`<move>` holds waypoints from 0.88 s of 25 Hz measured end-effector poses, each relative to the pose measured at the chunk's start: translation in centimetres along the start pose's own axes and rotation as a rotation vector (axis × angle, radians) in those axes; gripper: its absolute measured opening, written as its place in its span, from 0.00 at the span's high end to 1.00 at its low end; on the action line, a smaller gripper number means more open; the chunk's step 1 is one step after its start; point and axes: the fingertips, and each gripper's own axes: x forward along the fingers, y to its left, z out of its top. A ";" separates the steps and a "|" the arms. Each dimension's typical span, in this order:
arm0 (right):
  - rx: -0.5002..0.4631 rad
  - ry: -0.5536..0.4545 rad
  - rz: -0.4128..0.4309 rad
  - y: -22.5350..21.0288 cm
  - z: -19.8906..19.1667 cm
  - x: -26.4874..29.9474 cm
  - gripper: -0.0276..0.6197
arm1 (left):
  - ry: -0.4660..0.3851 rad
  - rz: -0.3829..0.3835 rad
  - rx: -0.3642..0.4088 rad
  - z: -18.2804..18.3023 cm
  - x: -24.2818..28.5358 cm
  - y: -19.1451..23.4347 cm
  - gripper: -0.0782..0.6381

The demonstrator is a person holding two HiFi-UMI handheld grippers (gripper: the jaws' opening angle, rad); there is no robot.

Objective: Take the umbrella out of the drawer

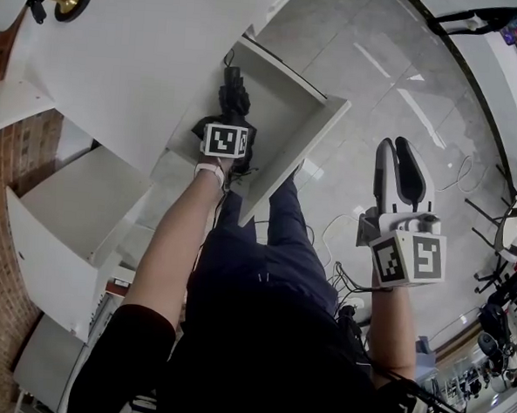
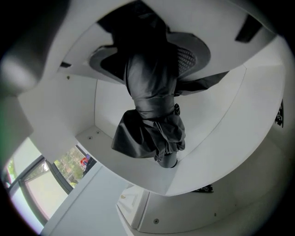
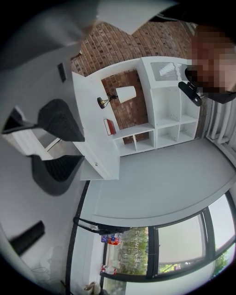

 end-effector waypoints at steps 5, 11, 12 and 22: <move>-0.014 -0.016 0.005 0.4 1.2 -0.5 0.82 | -0.039 -0.023 -0.011 -0.1 -1.4 -0.2 0.53; -0.040 -0.032 0.013 1.2 2.1 -1.3 0.83 | -0.069 -0.112 0.007 -0.2 -3.5 -2.6 0.54; -0.039 -0.036 0.017 1.4 2.3 -1.4 0.83 | -0.073 -0.138 0.001 -0.1 -4.0 -3.1 0.54; -0.049 -0.107 0.047 3.5 5.8 -2.9 0.84 | -0.151 -0.235 0.060 1.1 -10.4 -6.3 0.54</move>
